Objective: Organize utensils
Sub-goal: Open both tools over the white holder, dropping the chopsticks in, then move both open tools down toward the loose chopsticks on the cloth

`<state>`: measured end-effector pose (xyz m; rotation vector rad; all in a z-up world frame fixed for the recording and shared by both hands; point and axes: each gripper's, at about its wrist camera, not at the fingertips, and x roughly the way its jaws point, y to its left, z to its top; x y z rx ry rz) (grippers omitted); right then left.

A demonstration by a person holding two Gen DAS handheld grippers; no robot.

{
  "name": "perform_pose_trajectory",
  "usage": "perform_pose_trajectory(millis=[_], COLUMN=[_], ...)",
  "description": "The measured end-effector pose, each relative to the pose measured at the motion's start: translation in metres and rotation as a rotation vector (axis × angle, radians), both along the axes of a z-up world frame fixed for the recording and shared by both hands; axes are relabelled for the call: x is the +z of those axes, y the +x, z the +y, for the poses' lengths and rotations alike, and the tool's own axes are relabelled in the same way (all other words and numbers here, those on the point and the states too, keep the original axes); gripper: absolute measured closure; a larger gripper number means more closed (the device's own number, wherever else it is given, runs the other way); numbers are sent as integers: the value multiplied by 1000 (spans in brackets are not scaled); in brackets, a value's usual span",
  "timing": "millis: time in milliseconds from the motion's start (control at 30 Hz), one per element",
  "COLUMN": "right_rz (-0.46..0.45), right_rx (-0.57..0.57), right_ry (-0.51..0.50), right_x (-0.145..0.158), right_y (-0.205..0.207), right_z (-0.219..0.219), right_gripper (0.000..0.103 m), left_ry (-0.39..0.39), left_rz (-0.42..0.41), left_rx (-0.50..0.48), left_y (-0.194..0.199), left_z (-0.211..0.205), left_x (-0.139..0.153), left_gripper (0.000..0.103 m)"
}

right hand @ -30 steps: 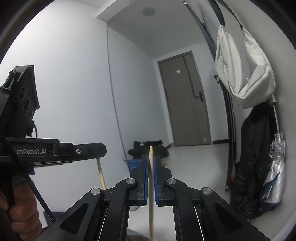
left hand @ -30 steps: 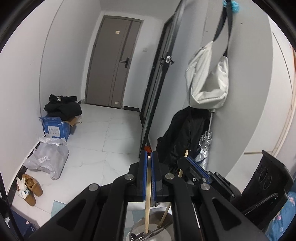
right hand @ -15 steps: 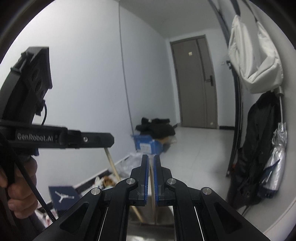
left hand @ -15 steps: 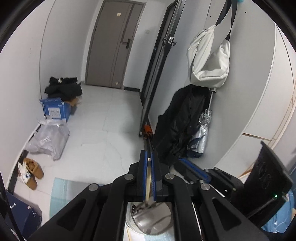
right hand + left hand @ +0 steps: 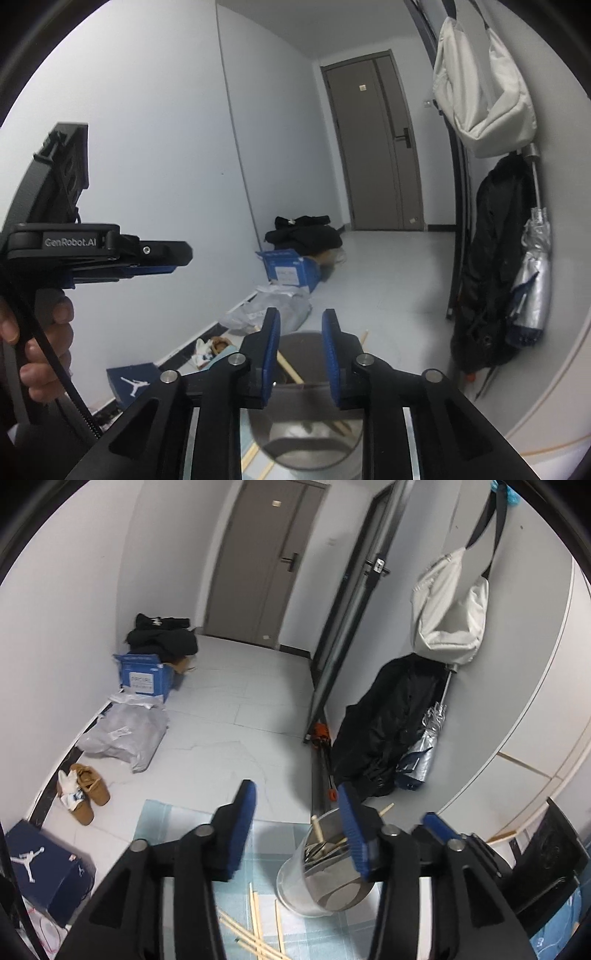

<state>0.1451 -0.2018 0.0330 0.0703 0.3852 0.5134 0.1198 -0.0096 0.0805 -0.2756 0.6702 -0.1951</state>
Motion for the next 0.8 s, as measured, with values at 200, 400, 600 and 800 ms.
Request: perform_pose_trajectory(millis=[200,400,600,800], right_rz=[-10,-54,-51,-14], right_rx=[-46,-68,-69,-69], right_ry=[6,22,27,20], right_x=[7,12,6,-13], right_y=[-32,-71,-101,-123], right_z=[-5,-5,2,8], right_gripper=[52,41,29,25], left_ry=[30,57,92,129], left_rz=[-21,-43,-69,-70], left_rx=[105,151,190,203], left_y=[-28,-53,-75,-92], left_z=[8,9,10,13], left_x=[-3,-9,-25,-46], left_gripper=[18,8,4,1])
